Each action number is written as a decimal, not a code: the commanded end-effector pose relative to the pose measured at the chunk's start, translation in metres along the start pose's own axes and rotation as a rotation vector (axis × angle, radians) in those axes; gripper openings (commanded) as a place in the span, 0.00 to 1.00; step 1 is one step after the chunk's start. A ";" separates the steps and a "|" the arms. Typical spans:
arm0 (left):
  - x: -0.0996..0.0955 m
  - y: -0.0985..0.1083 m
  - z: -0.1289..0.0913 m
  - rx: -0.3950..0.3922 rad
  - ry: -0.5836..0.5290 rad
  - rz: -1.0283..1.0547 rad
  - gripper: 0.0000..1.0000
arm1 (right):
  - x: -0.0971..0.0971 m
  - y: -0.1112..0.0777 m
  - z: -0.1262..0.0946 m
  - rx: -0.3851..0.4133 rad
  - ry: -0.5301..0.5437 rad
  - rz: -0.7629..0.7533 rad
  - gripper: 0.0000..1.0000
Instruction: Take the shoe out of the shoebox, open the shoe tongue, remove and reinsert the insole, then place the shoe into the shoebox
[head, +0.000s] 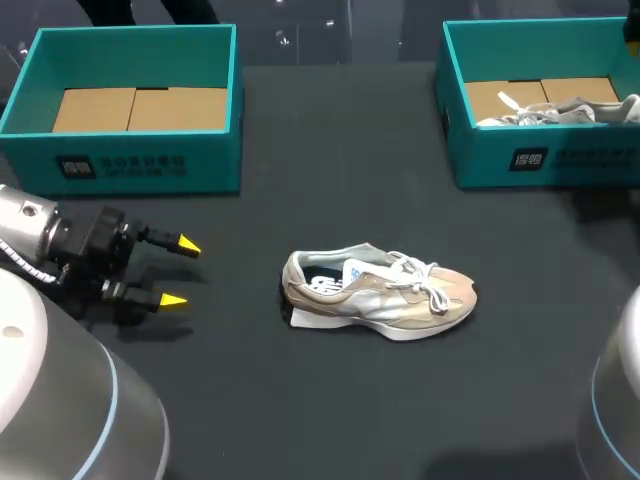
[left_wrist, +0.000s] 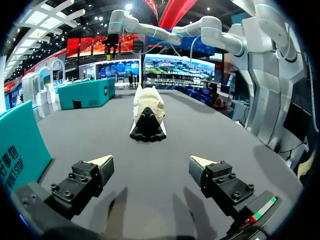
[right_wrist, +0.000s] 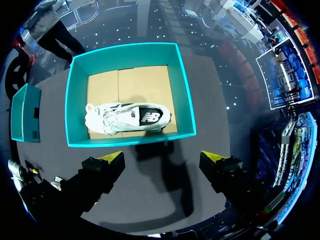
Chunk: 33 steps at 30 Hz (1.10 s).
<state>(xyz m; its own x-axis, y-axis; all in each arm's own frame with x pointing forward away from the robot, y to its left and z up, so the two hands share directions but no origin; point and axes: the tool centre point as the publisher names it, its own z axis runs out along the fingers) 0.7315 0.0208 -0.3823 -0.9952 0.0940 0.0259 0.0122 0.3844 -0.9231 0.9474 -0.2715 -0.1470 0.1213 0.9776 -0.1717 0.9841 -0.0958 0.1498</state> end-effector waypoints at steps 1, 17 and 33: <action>0.003 0.003 0.003 -0.001 -0.039 0.000 1.00 | 0.000 -0.001 0.000 -0.001 -0.001 0.001 1.00; 0.000 0.003 0.032 -0.005 -0.080 0.006 1.00 | 0.000 -0.001 0.000 -0.001 -0.001 0.001 1.00; -0.005 -0.009 0.072 0.007 -0.102 -0.008 1.00 | 0.000 -0.001 0.000 -0.001 -0.001 0.001 1.00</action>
<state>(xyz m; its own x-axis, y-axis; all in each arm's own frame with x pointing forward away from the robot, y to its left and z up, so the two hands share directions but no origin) 0.7300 -0.0426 -0.3992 -1.0000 0.0049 -0.0038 0.0054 0.3764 -0.9264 0.9474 -0.2715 -0.1470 0.1213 0.9776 -0.1717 0.9841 -0.0958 0.1498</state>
